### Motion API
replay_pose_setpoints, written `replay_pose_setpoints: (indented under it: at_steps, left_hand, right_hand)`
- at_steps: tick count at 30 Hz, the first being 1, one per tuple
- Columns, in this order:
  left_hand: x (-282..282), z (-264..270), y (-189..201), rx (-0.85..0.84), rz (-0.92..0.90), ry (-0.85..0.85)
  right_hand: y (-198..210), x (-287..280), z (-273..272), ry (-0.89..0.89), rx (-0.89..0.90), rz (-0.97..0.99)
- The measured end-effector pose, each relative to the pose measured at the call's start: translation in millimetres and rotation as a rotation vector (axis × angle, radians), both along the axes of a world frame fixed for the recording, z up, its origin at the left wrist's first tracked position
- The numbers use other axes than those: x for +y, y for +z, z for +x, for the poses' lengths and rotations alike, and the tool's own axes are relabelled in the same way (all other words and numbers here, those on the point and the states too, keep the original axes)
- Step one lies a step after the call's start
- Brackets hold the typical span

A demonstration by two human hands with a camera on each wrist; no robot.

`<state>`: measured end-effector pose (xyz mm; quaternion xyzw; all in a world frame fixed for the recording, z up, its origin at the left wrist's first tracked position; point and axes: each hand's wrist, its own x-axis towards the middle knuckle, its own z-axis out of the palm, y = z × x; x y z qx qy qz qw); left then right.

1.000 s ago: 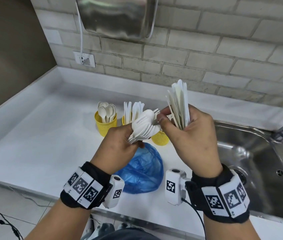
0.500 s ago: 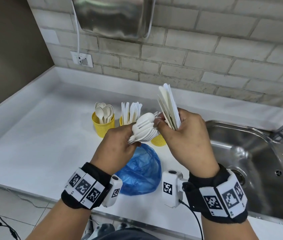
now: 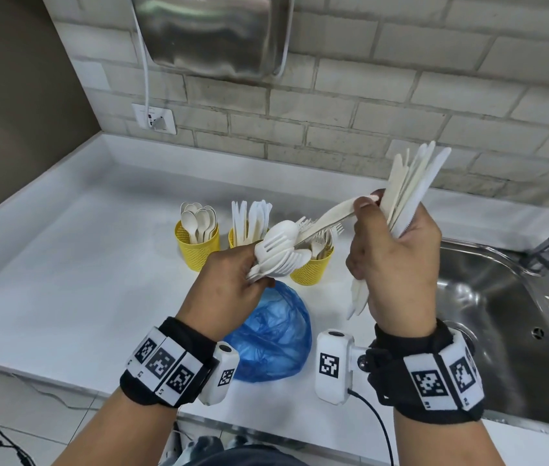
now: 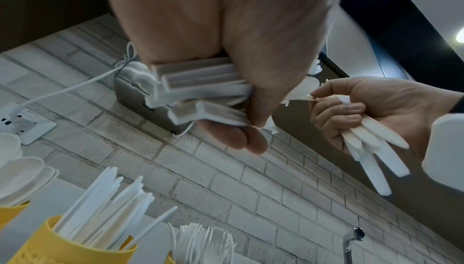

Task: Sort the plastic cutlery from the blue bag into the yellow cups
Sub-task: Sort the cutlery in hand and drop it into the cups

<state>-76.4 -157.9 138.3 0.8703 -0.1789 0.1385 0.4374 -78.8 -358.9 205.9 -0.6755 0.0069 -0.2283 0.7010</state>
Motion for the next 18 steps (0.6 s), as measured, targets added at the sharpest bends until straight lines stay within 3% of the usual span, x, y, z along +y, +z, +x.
replay_pose_setpoints:
  at_steps: [9,13,18]
  left_hand:
    - [-0.6,-4.5,1.9,-0.030,0.036,-0.025]
    - [1.4,-3.6,-0.1,-0.010,0.057,-0.034]
    - [2.1,-3.6,-2.6,0.047,0.023,-0.055]
  right_hand:
    - [-10.4,15.2,-5.9,0.170,0.065,0.227]
    - [-2.9,19.4,-7.1,0.063,-0.029,0.308]
    - [4.3,10.5,1.8,-0.028,-0.006,0.571]
